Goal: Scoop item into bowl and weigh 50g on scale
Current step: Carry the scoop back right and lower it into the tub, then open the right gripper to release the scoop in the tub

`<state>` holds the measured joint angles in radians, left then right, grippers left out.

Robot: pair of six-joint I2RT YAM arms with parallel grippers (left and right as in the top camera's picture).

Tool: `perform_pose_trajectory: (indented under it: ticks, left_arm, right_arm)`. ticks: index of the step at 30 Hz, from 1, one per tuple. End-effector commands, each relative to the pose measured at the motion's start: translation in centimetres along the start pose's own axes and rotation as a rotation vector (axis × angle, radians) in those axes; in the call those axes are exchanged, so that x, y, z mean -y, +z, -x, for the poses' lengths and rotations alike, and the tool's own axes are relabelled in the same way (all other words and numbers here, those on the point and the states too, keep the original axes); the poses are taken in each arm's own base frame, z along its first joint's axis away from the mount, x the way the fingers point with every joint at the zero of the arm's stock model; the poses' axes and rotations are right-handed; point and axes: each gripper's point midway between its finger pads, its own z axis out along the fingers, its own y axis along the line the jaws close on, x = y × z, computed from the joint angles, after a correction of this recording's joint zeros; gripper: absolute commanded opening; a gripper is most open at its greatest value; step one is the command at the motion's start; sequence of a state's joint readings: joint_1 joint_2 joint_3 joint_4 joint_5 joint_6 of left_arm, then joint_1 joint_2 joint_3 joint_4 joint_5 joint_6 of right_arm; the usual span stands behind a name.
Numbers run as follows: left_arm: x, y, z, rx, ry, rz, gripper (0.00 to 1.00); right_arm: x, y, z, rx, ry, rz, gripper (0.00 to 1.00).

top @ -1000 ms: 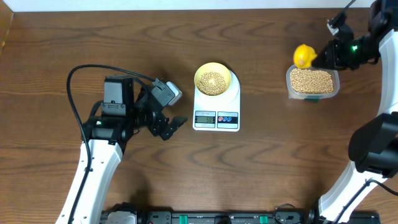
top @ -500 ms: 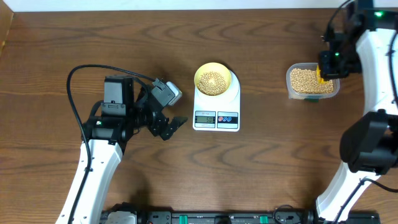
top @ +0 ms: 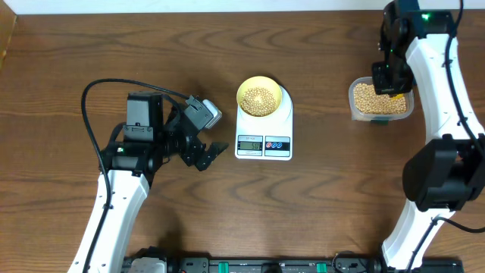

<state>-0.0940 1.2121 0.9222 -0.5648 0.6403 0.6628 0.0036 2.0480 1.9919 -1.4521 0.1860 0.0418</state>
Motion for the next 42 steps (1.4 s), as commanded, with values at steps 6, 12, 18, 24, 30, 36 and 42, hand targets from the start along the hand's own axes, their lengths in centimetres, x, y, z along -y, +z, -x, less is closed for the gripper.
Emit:
perform_pose_trajectory:
  ticks: [6, 12, 18, 24, 30, 36, 42]
  left_arm:
    - [-0.4, -0.1, 0.2, 0.001, 0.014, 0.011, 0.98]
    - [-0.4, -0.1, 0.2, 0.001, 0.013, 0.011, 0.98]
    - [-0.4, -0.1, 0.2, 0.001, 0.013, 0.011, 0.97]
    - [-0.4, -0.1, 0.2, 0.001, 0.013, 0.011, 0.98]
    - [-0.4, -0.1, 0.2, 0.001, 0.014, 0.011, 0.98]
    - [-0.4, -0.1, 0.2, 0.001, 0.013, 0.011, 0.98]
    - [-0.4, -0.1, 0.2, 0.001, 0.013, 0.011, 0.97]
  right_arm:
    - [-1.1, 0.3, 0.2, 0.007, 0.171, 0.439, 0.01]
    - [-1.1, 2.7, 0.2, 0.007, 0.254, 0.610, 0.02]
    - [1.5, 3.9, -0.9, -0.022, 0.345, 0.634, 0.13]
    - [2.3, 4.2, -1.3, -0.028, 0.375, 0.642, 0.61]
    - [3.1, 4.9, -2.2, -0.061, 0.380, 0.584, 0.84]
    - [4.6, 5.7, -4.3, -0.140, 0.386, 0.467, 0.99]
    - [5.6, 6.0, -5.5, -0.183, 0.386, 0.403, 0.99]
